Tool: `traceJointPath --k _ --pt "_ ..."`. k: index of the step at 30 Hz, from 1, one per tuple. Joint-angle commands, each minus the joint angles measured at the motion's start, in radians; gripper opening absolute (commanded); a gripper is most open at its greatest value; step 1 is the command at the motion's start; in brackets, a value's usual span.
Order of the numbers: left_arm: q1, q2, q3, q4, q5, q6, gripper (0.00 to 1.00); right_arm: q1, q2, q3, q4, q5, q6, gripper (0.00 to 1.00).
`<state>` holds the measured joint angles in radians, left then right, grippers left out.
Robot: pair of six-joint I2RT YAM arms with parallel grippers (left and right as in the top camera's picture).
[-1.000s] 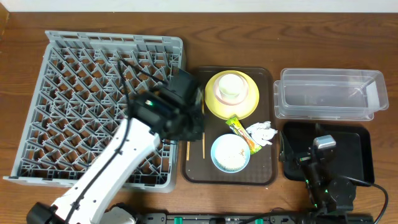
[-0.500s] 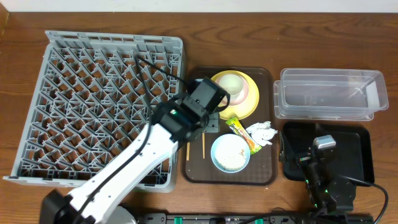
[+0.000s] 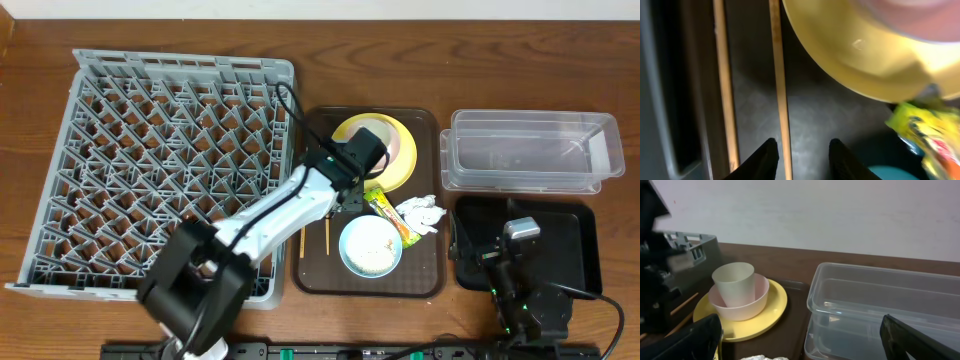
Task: Sort waste into correct bins and load items into the dishwasher
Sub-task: 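Move the left gripper over the tray toward the chopsticks, then close the left gripper on one wooden chopstick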
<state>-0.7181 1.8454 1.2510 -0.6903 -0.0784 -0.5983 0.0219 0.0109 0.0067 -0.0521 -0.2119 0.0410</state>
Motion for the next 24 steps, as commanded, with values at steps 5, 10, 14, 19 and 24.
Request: traceJointPath --k 5,10,14,19,24 --pt "0.024 0.044 -0.008 0.007 -0.081 0.006 0.35 0.000 -0.005 -0.001 -0.004 -0.001 0.007 0.99" --pt "0.040 0.044 -0.011 0.019 -0.080 0.006 0.35 0.000 -0.005 -0.001 -0.004 -0.001 0.007 0.99" --pt "0.038 0.044 -0.027 0.047 -0.080 0.005 0.36 0.000 -0.005 -0.001 -0.004 -0.001 0.007 0.99" --pt "0.039 0.045 -0.057 0.119 -0.080 0.006 0.36 0.000 -0.005 -0.001 -0.004 -0.001 0.007 0.99" --pt "0.039 0.046 -0.058 0.139 -0.080 0.006 0.34 0.000 -0.005 -0.001 -0.004 -0.001 0.007 0.99"
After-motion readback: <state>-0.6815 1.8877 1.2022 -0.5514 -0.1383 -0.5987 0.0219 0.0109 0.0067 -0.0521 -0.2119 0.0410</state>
